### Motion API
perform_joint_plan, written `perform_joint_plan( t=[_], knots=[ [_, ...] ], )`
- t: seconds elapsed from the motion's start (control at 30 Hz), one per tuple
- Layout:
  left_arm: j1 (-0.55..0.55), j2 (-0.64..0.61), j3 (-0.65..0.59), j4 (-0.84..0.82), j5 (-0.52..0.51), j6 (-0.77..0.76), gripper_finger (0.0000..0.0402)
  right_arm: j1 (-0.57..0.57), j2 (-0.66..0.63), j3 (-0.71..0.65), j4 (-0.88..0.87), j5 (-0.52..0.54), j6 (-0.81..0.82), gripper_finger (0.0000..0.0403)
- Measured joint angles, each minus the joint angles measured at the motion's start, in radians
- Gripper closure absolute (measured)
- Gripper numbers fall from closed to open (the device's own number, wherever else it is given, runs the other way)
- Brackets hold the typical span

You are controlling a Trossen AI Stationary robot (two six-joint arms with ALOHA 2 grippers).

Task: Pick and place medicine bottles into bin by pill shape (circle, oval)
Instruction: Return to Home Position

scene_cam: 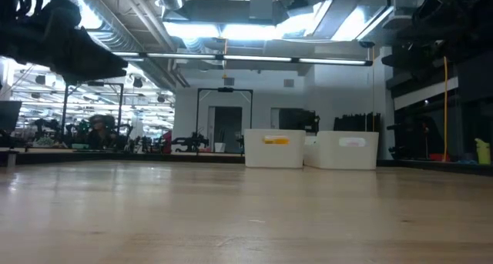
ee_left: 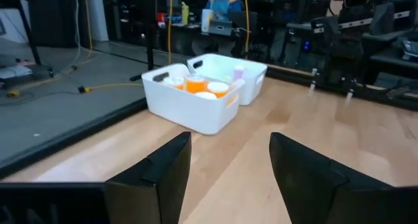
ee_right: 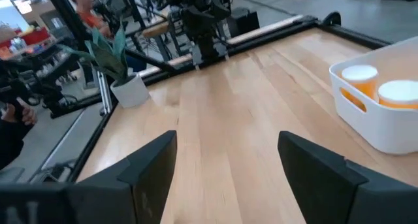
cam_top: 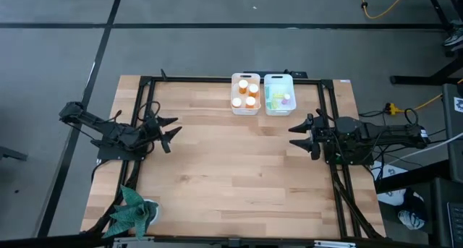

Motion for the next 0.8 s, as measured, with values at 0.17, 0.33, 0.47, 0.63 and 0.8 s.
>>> perform_joint_plan(
  t=[0.17, 0.33, 0.47, 0.63, 0.8],
  knots=[
    [0.000, 0.001, -0.040, 0.042, 0.006, -0.027, 0.0202, -0.002, 0.000, 0.000, -0.010, 0.002, 0.000, 0.0134],
    [0.000, 0.002, -0.058, 0.097, 0.029, -0.017, 0.0202, -0.002, 0.000, 0.000, -0.019, 0.002, -0.001, 0.0134],
    [0.000, 0.002, -0.058, 0.096, 0.022, -0.018, 0.0202, -0.002, 0.000, 0.000, -0.022, 0.002, -0.001, 0.0134],
    [0.000, 0.002, -0.058, 0.096, 0.021, -0.018, 0.0202, -0.002, 0.000, 0.000, -0.021, 0.001, -0.001, 0.0134],
    [0.000, 0.002, -0.058, 0.095, 0.021, 0.097, 0.0202, -0.002, 0.000, 0.000, -0.023, -0.001, -0.017, 0.0134]
  ],
)
